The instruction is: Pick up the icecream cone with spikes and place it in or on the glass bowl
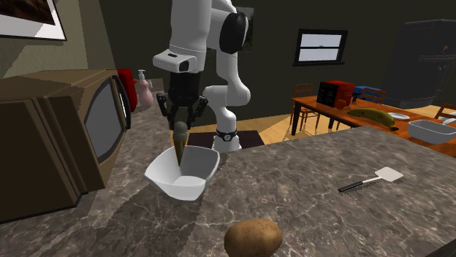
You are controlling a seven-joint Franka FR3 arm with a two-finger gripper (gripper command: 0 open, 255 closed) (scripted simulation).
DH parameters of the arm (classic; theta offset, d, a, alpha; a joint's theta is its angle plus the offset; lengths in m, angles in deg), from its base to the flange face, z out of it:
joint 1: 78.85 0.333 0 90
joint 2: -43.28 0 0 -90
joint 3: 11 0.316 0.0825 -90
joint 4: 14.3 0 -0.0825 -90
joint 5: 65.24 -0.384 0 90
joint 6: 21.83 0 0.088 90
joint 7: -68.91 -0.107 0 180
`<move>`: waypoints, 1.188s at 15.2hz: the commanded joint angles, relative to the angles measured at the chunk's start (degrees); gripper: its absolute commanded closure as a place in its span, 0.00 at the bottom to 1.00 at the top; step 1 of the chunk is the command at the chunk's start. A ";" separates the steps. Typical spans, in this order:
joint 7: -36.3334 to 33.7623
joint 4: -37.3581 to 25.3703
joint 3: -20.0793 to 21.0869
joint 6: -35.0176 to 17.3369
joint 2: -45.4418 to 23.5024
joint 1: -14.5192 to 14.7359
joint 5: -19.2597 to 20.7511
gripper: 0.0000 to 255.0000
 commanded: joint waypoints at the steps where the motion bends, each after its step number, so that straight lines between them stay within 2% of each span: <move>1: 0.00 0.00 0.00 -0.01 0.00 0.00 0.00 0.00; 6: 0.00 0.00 0.00 -0.01 0.00 0.00 0.00 0.00; 10: 0.28 -7.02 1.02 7.22 0.08 0.60 -0.67 0.00; 18: 0.28 -7.02 1.02 7.22 0.08 0.60 -0.68 0.00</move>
